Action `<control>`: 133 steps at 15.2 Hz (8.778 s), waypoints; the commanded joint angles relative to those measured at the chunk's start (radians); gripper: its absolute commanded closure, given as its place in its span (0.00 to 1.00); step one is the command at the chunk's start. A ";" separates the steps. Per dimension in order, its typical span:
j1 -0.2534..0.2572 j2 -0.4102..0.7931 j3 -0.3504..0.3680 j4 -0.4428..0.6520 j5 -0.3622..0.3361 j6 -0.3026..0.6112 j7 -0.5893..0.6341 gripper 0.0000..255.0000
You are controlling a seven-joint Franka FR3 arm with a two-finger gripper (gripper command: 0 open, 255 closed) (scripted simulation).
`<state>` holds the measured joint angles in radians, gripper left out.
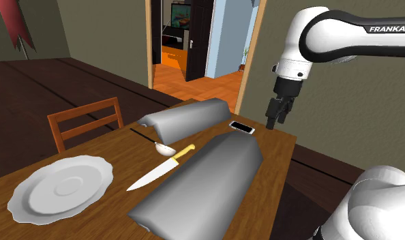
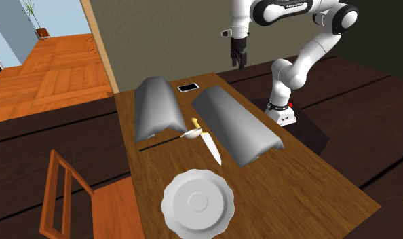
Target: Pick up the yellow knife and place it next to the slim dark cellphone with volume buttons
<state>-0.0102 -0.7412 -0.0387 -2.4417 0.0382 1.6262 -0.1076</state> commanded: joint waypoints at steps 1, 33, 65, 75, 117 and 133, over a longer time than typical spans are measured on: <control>0.000 0.000 0.000 0.000 0.000 0.000 0.000 0.00; -0.125 1.009 0.544 0.538 -0.187 0.448 1.881 0.00; -0.130 0.983 0.549 0.553 -0.172 0.410 1.871 1.00; -0.186 0.853 0.540 0.492 -0.103 0.361 1.777 1.00; -0.693 0.429 0.019 -0.031 -0.109 0.507 0.763 1.00; -0.695 0.507 0.018 -0.101 -0.116 0.655 0.772 1.00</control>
<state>-0.7050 -0.2342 -0.0209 -2.5425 -0.0777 2.2805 0.6646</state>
